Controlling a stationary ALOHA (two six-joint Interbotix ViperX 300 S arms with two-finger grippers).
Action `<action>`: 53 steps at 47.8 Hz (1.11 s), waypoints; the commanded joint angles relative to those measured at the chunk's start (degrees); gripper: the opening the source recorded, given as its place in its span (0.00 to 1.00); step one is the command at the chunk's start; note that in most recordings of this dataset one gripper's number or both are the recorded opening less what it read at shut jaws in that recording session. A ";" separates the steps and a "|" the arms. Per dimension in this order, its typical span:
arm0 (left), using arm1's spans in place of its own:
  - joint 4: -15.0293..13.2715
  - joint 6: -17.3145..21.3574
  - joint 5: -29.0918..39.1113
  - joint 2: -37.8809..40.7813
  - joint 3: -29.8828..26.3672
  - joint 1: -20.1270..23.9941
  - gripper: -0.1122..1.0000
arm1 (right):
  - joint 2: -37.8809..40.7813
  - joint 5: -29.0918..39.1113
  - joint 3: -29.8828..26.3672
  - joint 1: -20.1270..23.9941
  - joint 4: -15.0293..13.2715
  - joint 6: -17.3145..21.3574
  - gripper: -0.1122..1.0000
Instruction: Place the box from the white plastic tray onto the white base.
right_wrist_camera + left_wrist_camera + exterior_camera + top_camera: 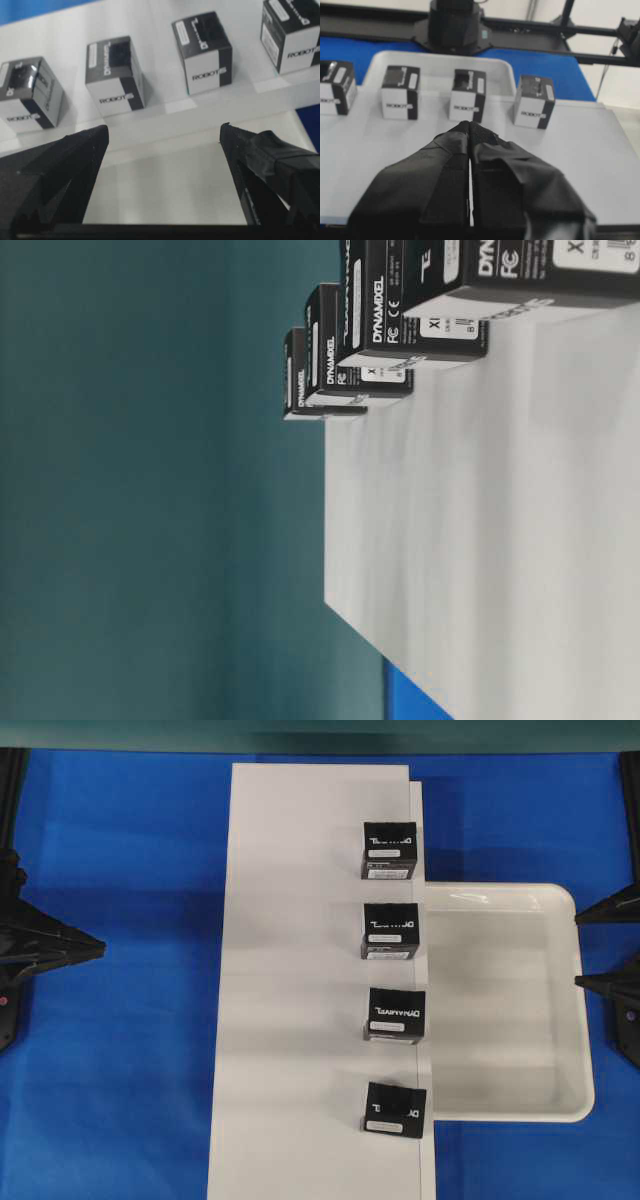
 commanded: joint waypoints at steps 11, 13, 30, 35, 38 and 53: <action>0.18 0.18 -0.62 0.26 -0.62 0.00 0.08 | -1.32 -0.35 -0.09 -0.09 -0.09 -0.09 0.98; 0.18 0.18 -0.53 0.26 -0.62 0.00 0.08 | -1.41 -0.26 0.18 -0.09 -0.09 -0.09 0.98; 0.18 0.09 -2.55 -0.09 -0.62 0.26 0.08 | -1.41 -0.53 1.58 -0.09 -0.09 -0.18 0.98; 0.18 0.00 -4.31 -0.53 -0.44 0.44 0.08 | -1.41 -0.35 1.67 -0.09 -0.09 -0.18 0.98; 0.18 -0.35 -4.31 -0.53 -0.18 0.44 0.08 | -1.41 -0.35 1.76 -0.09 -0.09 -0.18 0.98; 0.18 -0.44 -6.94 -0.62 -0.09 0.44 0.08 | -2.20 -0.44 1.58 -0.18 -0.09 -0.26 0.98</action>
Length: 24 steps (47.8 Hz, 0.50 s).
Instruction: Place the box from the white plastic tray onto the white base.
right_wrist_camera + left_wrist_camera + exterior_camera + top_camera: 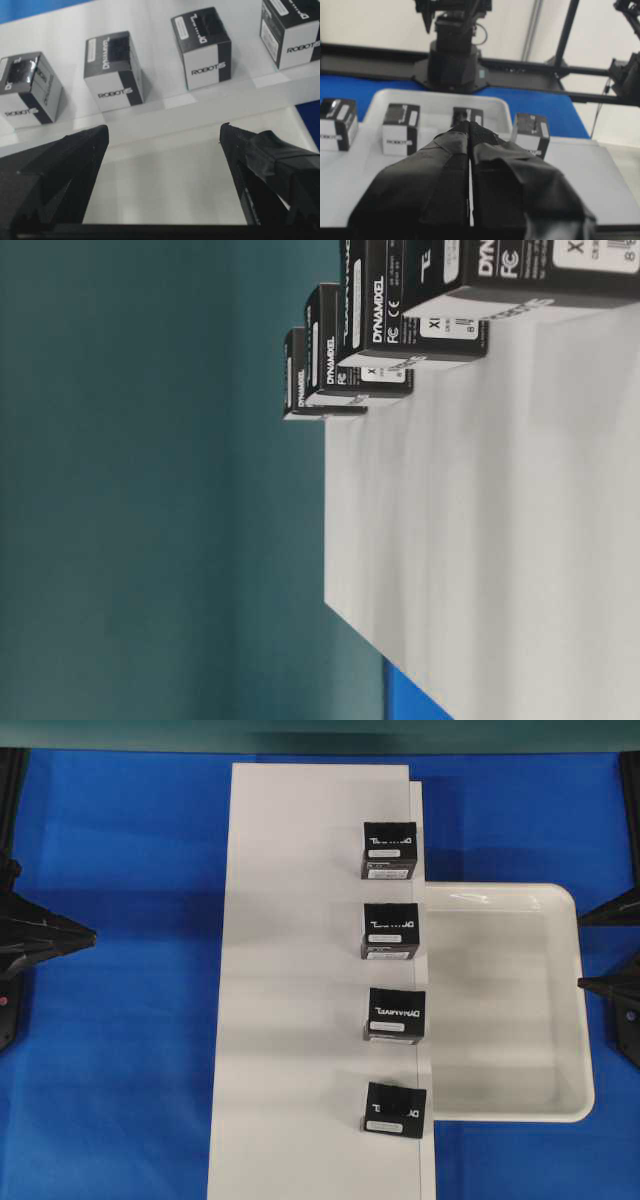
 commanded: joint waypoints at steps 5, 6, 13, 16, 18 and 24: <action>0.18 0.18 -0.62 0.18 -0.62 0.09 0.08 | 0.00 -0.35 -0.26 -0.18 -0.18 -0.26 0.98; 0.09 0.00 -0.53 0.18 -0.62 0.09 0.08 | 0.00 -0.35 -0.26 -0.18 -0.18 -0.35 0.98; 0.18 -0.35 0.62 0.26 -0.53 -0.26 0.08 | -0.09 -0.18 -0.26 -0.18 -0.09 -0.26 0.98; 0.18 -0.35 0.35 0.18 -0.62 -0.62 0.08 | -0.09 -0.62 -0.26 -0.18 0.09 -0.35 0.98; 0.18 -0.09 0.26 0.18 -0.62 -0.62 0.08 | -0.09 -0.70 -0.26 -0.18 -0.09 -0.53 0.98; 0.09 0.70 0.79 0.09 -0.35 -0.53 0.08 | -0.09 -0.09 -0.09 -0.18 -0.09 -0.53 0.98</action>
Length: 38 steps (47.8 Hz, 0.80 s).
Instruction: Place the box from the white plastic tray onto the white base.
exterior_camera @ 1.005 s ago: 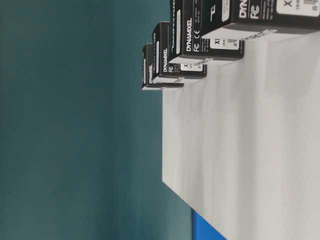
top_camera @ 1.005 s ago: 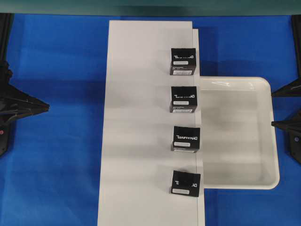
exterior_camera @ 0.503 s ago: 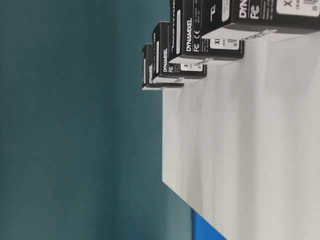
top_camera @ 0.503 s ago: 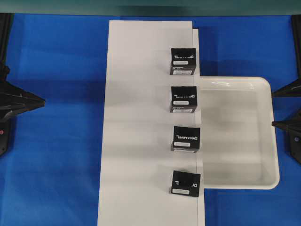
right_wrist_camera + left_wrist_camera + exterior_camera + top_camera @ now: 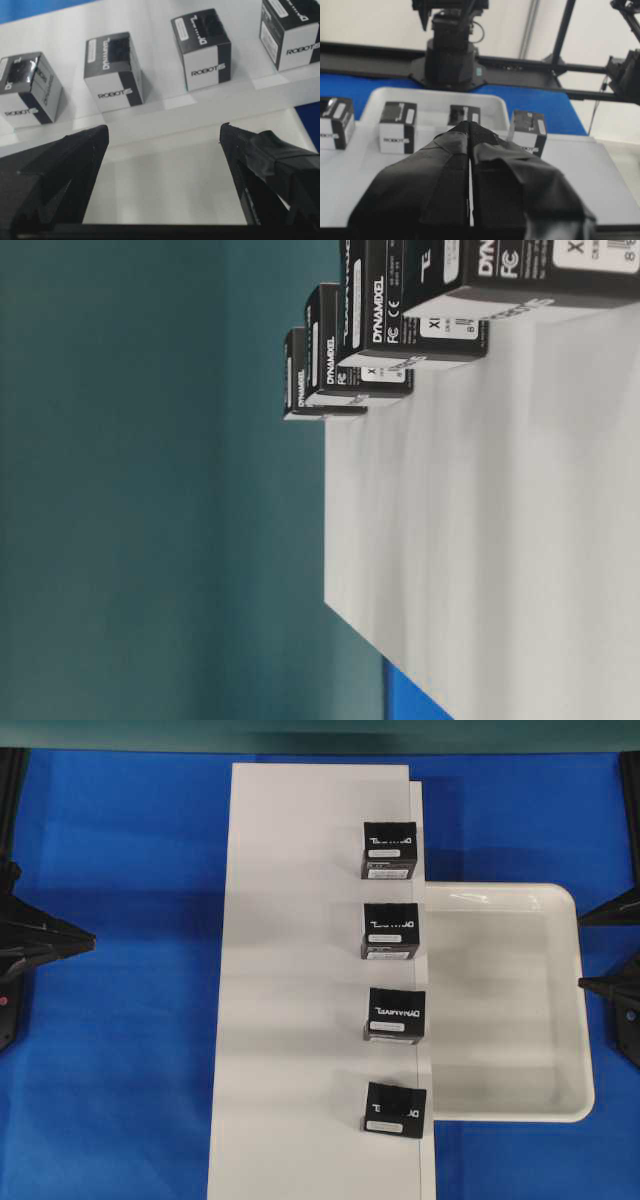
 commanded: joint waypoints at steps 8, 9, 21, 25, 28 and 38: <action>0.18 0.70 0.00 0.62 -0.26 0.88 0.08 | 0.00 0.53 -0.18 -0.09 -0.18 -0.26 0.98; 0.18 0.79 0.26 0.62 -0.26 0.97 0.08 | 0.00 0.53 -0.18 -0.09 -0.18 -0.26 0.98; 0.18 0.35 4.13 1.05 -0.44 0.79 0.08 | -0.18 0.62 -0.09 -0.09 0.35 0.79 0.98; 0.18 0.70 4.13 0.79 -0.53 0.79 0.08 | -0.18 0.53 0.09 -0.09 0.35 0.70 0.98; 0.18 1.14 3.87 0.44 -0.62 0.88 0.08 | -0.26 0.62 0.09 -0.09 0.35 0.53 0.98; 0.18 1.14 -0.35 -0.09 -0.26 1.14 0.08 | -0.26 0.70 0.35 -0.09 0.35 0.09 0.98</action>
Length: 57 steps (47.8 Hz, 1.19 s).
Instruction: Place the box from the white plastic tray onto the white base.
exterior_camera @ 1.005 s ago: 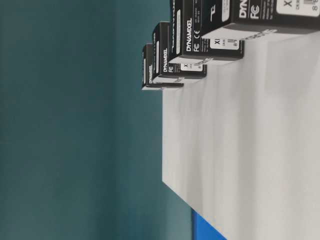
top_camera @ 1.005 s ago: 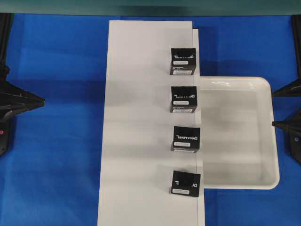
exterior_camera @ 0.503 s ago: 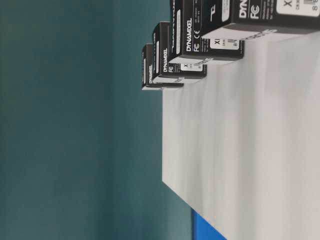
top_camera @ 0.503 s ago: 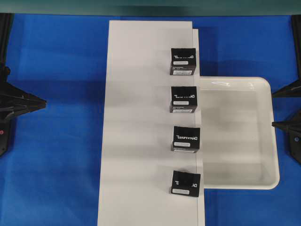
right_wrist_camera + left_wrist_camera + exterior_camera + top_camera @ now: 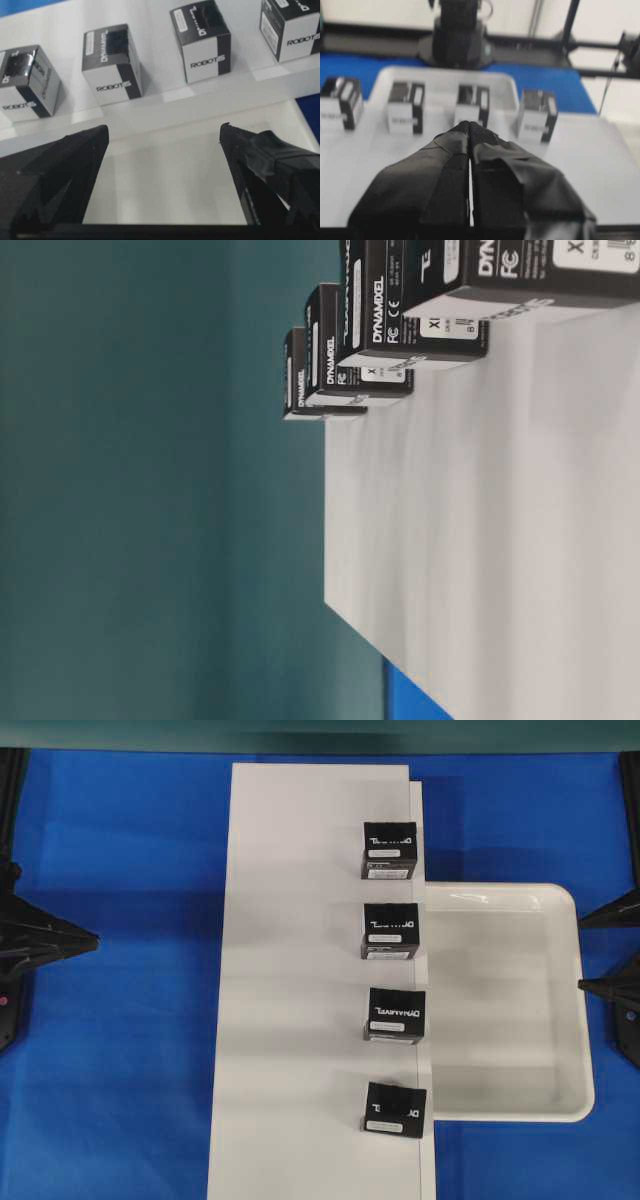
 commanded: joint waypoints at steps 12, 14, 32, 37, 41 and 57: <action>0.18 0.00 -2.72 -0.09 -0.70 -0.09 0.08 | 0.00 0.18 0.53 -0.09 0.18 -0.44 0.98; 0.18 0.00 -2.90 -0.26 -0.70 -0.53 0.08 | 0.00 0.09 0.70 -0.09 0.18 -0.44 0.98; 0.18 0.09 -3.08 -0.62 -0.88 -1.49 0.08 | 0.00 0.35 1.67 -0.09 0.18 0.26 0.98; 0.18 0.18 -4.92 -0.88 -1.14 -1.41 0.08 | 0.00 0.62 1.76 -0.09 0.18 -0.26 0.98; 0.18 0.18 -5.54 -0.97 -1.14 -1.41 0.08 | 0.00 0.26 1.85 -0.09 0.09 -0.44 0.98; 0.18 0.18 -5.54 -0.97 -1.05 -1.41 0.08 | -0.18 0.70 1.85 -0.09 -0.09 -0.53 0.98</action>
